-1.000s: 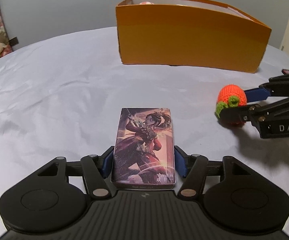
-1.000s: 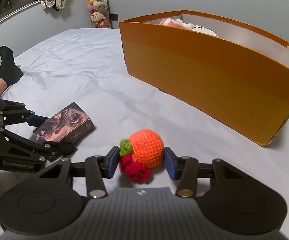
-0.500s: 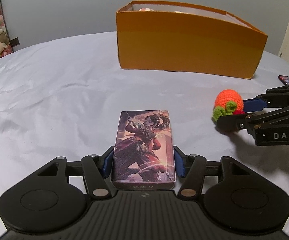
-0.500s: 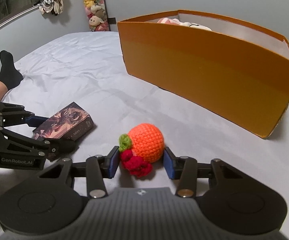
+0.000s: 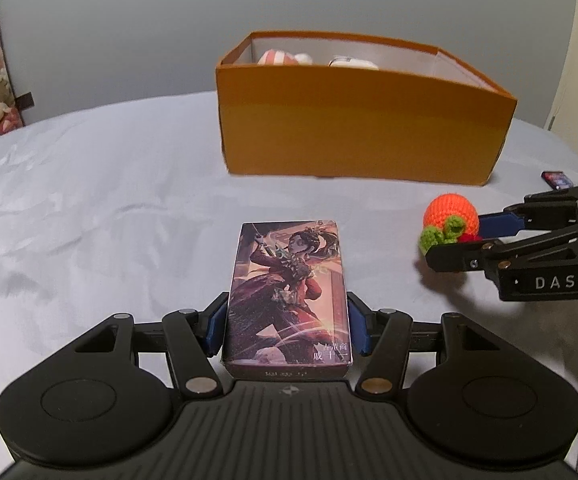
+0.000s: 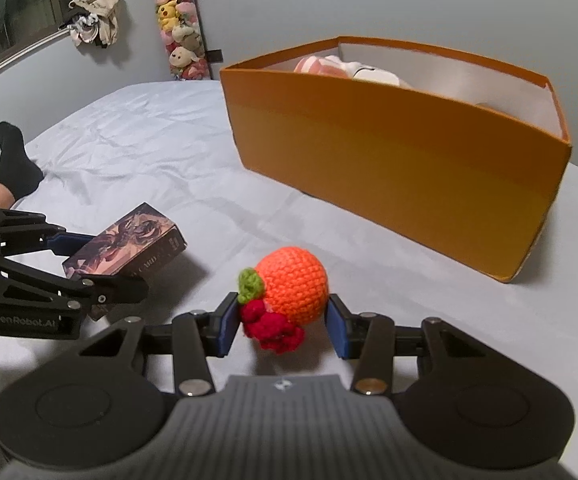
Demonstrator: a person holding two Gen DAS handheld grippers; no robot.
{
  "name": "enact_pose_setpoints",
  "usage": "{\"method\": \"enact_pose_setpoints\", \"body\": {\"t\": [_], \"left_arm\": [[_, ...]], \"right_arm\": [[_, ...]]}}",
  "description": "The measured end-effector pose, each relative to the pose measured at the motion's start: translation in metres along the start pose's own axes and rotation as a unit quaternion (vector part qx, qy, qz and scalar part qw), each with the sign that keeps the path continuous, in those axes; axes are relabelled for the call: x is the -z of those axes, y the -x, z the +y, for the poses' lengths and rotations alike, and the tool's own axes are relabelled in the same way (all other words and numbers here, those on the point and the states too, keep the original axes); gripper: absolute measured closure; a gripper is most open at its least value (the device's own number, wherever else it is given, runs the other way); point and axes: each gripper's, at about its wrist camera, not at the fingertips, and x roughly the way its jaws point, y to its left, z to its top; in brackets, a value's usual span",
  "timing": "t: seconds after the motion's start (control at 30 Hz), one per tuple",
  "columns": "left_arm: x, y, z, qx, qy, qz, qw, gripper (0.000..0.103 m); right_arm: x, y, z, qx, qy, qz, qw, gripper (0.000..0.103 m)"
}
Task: Organize objects
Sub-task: 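Carry the card box and crocheted strawberry with both tools over the orange box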
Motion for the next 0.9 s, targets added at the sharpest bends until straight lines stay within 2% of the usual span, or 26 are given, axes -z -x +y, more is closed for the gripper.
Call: {"method": "enact_pose_setpoints", "body": {"t": [0.37, 0.9], "left_arm": [[-0.053, 0.001, -0.017, 0.018, -0.030, -0.051, 0.9981, 0.036], [-0.153, -0.011, -0.046, 0.044, -0.100, -0.120, 0.9868, 0.036]], "right_arm": [[-0.036, 0.027, -0.024, 0.027, -0.018, -0.049, 0.998, 0.055], [-0.102, 0.049, -0.063, 0.067, -0.010, -0.123, 0.990, 0.055]]}}
